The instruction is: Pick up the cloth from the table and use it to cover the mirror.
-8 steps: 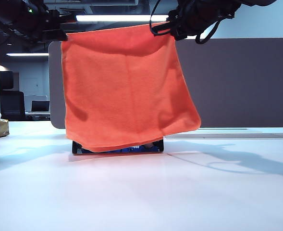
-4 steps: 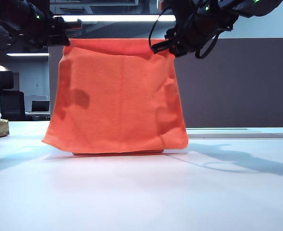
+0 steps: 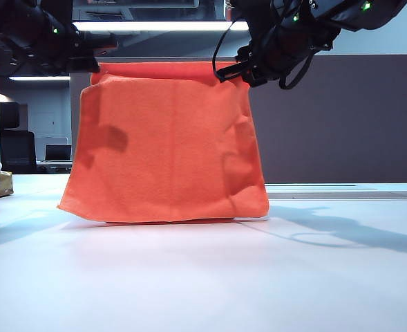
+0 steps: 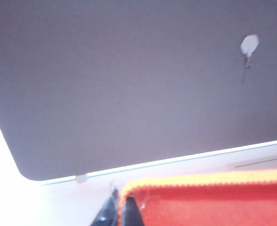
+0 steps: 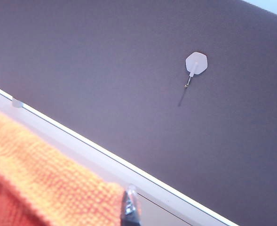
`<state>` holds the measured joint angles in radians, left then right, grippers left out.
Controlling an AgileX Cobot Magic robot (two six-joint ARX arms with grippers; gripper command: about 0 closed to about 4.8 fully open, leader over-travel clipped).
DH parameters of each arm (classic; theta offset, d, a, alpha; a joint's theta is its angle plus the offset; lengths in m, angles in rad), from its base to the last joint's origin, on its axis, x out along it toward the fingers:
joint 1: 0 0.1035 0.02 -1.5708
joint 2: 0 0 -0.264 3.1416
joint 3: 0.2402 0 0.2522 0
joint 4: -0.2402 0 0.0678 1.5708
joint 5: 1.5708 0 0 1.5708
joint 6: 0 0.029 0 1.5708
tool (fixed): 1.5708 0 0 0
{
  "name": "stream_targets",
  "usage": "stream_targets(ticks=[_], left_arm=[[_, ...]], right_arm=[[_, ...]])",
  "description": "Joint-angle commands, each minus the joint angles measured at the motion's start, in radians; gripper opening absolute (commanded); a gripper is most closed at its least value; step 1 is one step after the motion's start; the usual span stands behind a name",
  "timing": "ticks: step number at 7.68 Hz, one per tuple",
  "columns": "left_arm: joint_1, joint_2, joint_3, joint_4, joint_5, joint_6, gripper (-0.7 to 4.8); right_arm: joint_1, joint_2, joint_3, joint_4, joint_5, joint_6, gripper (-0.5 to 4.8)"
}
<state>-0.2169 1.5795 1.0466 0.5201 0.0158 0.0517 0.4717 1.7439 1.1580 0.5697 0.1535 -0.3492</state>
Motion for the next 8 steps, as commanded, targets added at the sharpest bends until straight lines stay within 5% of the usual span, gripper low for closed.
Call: stream_targets(ticks=[1, 8], left_arm=[[0.003, 0.025, 0.021, 0.017, -0.017, 0.017, -0.06], [0.002, 0.037, 0.024, -0.005, -0.021, 0.023, -0.06]], right_arm=[[-0.001, 0.009, 0.004, 0.094, 0.002, 0.001, -0.06], [-0.002, 0.011, 0.004, 0.141, 0.002, 0.001, -0.06]])
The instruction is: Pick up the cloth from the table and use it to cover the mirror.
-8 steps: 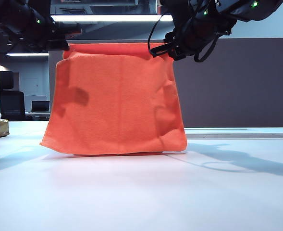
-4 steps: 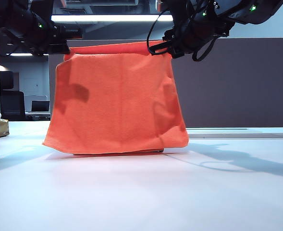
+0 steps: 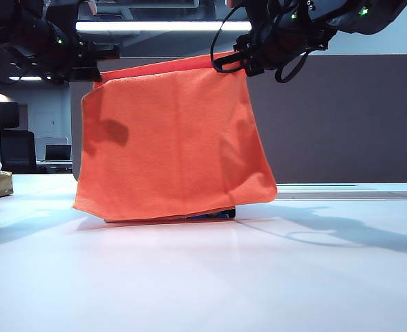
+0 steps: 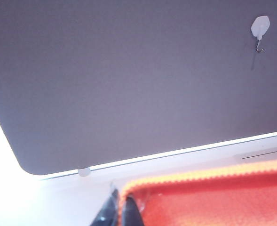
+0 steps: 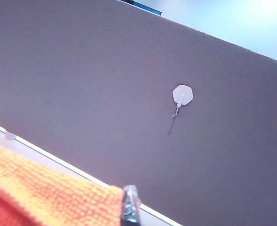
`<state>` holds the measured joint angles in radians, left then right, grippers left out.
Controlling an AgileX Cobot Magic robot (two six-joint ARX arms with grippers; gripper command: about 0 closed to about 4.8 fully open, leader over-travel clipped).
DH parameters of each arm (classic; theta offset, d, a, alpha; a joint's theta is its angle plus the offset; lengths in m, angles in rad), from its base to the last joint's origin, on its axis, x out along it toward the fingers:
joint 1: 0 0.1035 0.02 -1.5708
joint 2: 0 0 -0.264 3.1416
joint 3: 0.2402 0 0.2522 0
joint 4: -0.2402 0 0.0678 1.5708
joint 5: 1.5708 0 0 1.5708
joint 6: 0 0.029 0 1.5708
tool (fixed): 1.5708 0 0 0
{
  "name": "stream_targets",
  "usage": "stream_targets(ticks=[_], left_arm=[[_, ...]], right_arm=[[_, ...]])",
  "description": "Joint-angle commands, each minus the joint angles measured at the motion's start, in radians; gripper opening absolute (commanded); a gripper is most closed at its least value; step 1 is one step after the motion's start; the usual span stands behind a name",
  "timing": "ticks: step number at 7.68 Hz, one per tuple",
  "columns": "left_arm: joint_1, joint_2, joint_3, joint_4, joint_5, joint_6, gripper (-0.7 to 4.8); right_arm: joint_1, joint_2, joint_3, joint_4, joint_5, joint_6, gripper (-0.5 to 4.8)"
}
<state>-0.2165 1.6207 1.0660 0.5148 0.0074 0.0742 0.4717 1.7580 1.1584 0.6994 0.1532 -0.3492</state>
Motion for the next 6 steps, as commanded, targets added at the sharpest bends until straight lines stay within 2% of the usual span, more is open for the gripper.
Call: stream_targets(ticks=[1, 6], left_arm=[[0.002, -0.004, 0.005, -0.021, -0.025, 0.0, -0.06], [0.001, 0.039, 0.006, -0.072, -0.03, -0.003, -0.06]], right_arm=[[-0.002, 0.013, 0.003, -0.019, 0.002, 0.001, -0.06], [-0.003, 0.02, 0.003, -0.129, 0.003, 0.001, -0.06]])
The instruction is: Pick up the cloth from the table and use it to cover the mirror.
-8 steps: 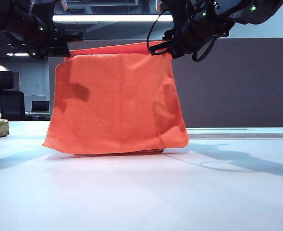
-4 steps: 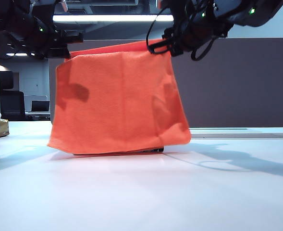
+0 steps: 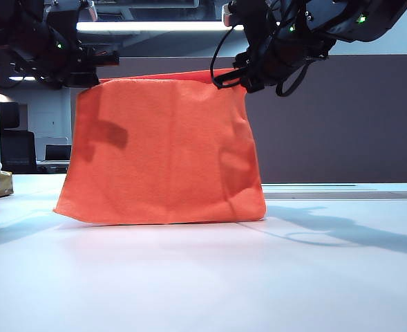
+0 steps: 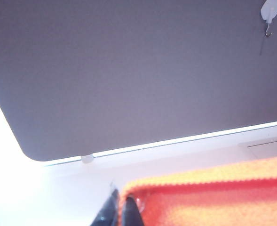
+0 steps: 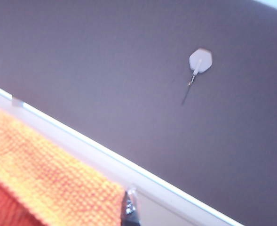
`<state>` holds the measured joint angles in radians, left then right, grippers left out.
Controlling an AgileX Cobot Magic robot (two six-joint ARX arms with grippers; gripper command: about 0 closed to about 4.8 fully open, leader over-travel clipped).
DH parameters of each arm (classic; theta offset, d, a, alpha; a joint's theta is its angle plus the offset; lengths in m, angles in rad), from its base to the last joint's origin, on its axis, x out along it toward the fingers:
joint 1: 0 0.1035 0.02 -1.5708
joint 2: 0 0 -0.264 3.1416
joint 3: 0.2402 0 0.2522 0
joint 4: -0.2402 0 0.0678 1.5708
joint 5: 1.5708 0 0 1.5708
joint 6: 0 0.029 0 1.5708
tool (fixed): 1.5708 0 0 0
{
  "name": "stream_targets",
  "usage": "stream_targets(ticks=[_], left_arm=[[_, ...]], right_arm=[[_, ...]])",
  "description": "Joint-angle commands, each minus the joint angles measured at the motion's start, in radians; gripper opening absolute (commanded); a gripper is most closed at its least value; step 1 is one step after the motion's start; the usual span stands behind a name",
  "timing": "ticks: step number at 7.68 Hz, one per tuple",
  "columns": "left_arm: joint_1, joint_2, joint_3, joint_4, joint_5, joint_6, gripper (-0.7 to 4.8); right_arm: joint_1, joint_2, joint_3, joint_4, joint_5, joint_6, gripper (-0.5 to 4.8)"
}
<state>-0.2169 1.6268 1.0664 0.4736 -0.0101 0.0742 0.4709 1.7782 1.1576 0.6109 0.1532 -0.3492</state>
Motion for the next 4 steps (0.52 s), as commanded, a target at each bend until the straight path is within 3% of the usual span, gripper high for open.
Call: stream_targets(ticks=[1, 2, 4], left_arm=[[0.002, 0.041, 0.006, -0.027, -0.013, -0.003, -0.06], [0.0, 0.047, 0.006, -0.111, -0.001, -0.003, -0.06], [0.0, 0.047, 0.006, -0.119, 0.014, -0.003, -0.06]], right_arm=[[-0.002, 0.0, 0.004, 0.036, 0.005, 0.001, -0.06], [-0.002, 0.0, 0.004, -0.033, 0.006, 0.001, -0.06], [-0.002, 0.0, 0.004, -0.109, 0.006, 0.001, -0.06]])
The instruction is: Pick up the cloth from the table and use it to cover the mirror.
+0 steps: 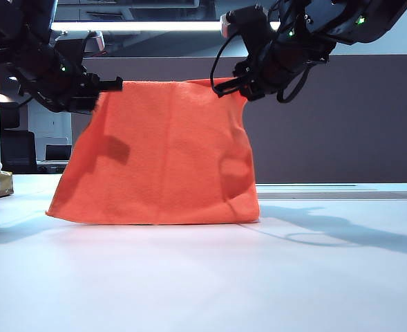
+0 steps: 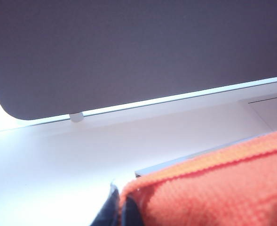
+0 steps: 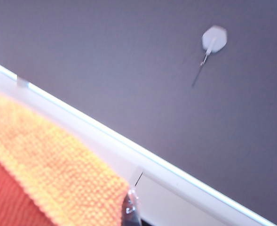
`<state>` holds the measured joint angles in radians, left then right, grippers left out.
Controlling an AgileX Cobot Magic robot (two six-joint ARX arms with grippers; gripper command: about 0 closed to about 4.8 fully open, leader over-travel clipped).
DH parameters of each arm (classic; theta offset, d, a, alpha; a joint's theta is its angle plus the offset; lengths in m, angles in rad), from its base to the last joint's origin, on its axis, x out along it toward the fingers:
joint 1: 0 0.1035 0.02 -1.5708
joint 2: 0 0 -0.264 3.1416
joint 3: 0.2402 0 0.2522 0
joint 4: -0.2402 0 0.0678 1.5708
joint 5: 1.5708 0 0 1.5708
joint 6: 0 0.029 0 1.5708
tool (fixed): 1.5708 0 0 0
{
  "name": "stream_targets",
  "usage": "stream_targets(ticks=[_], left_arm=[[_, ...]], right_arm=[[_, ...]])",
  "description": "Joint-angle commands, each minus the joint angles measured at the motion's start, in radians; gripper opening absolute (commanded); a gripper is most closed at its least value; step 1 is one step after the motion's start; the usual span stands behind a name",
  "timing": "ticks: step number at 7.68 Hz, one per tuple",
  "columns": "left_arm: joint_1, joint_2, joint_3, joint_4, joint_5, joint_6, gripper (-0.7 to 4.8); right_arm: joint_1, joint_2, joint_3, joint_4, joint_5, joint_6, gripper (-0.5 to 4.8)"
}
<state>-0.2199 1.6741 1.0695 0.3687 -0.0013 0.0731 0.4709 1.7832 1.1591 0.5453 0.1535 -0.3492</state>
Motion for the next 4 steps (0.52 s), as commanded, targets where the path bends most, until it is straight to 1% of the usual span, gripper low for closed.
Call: stream_targets(ticks=[1, 2, 3, 4], left_arm=[[0.003, -0.001, 0.003, -0.016, 0.005, -0.002, -0.06], [0.003, -0.001, 0.003, -0.017, 0.005, -0.002, -0.06], [0.003, -0.001, 0.003, -0.017, 0.006, -0.002, -0.06], [0.003, -0.001, 0.003, -0.017, 0.006, -0.002, -0.06]], right_arm=[[-0.002, -0.005, 0.003, -0.043, 0.005, 0.001, -0.06], [-0.002, -0.005, 0.003, -0.007, 0.005, 0.001, -0.03], [-0.002, -0.005, 0.003, 0.119, 0.005, 0.005, 0.46], [-0.002, -0.005, 0.003, 0.131, 0.003, 0.006, 0.74]])
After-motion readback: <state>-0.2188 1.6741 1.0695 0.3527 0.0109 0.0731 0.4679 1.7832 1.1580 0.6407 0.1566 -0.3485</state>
